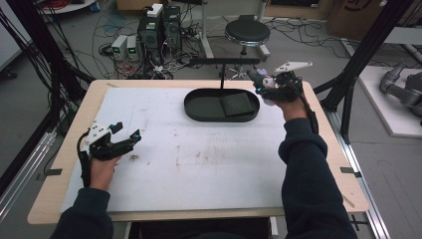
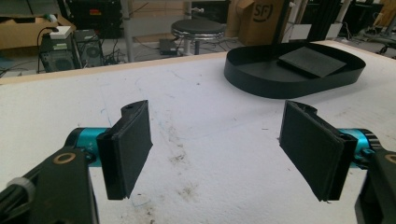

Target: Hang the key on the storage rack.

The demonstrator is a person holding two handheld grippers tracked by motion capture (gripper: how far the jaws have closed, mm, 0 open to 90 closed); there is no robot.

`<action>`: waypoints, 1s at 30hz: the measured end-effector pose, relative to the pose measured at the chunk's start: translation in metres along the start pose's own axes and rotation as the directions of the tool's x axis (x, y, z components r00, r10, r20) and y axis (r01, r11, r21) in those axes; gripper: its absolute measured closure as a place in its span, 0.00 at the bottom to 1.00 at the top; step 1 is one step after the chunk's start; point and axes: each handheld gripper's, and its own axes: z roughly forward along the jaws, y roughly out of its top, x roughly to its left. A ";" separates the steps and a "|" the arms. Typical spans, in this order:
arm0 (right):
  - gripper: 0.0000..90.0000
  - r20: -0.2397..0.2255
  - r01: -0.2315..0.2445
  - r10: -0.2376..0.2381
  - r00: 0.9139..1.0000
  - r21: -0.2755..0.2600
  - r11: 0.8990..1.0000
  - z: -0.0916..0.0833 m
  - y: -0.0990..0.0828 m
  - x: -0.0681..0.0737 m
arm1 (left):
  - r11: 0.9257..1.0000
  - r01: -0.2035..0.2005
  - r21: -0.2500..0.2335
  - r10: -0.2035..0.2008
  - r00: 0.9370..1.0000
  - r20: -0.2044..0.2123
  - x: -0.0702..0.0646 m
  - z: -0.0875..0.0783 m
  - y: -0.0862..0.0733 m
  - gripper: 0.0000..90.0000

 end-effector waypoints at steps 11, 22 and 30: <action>0.41 0.067 0.025 -0.026 0.997 0.014 1.000 0.027 0.040 -0.012 | 1.000 -0.002 0.000 0.002 1.000 0.003 -0.001 0.000 0.000 0.28; 0.41 0.171 -0.067 0.057 0.984 0.058 0.996 0.041 0.036 -0.024 | 1.000 -0.004 0.000 0.004 1.000 0.000 -0.001 -0.001 0.000 0.28; 0.41 0.211 -0.130 0.096 0.973 0.154 0.980 0.056 0.002 -0.024 | 1.000 -0.004 0.000 0.004 1.000 0.000 -0.001 -0.001 0.000 0.28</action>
